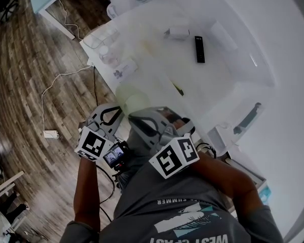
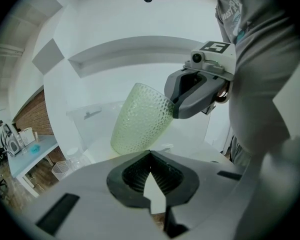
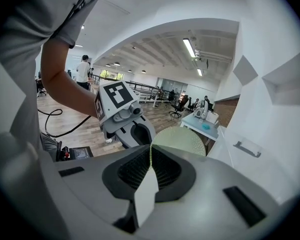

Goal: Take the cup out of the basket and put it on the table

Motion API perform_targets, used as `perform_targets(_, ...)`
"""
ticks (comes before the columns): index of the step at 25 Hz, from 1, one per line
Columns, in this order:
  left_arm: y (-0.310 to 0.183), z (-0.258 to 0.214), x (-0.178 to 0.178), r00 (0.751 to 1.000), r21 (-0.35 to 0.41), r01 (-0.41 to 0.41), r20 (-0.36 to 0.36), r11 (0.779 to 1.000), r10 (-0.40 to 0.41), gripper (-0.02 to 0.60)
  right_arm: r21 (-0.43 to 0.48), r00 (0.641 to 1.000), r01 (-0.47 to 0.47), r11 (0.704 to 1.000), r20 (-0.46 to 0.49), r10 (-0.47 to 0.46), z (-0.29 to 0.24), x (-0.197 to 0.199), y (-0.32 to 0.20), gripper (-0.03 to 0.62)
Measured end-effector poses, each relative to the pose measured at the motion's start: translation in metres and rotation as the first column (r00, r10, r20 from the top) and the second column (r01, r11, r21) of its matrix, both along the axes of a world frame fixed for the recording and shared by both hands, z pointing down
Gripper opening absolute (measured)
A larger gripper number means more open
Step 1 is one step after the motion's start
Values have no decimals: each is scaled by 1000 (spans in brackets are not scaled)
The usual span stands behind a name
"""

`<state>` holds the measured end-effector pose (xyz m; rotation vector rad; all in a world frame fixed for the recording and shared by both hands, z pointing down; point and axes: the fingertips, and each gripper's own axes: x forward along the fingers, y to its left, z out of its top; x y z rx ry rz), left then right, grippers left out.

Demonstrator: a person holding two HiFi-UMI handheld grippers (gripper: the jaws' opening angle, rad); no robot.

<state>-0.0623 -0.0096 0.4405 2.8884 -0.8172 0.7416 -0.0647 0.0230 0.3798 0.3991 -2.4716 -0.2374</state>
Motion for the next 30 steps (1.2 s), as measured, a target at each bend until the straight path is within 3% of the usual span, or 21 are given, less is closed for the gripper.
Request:
perform_targets(8,0,20,-5,1000,-40,12,12,999,-11,8,-37,1000,-3,999,-18,2,20,-1,-2,25)
perform_targets(30,-2,51,-13,999,-108,43,-3,993,-43,9,-130,983,-71,989,-176,47,107,17,-8,25)
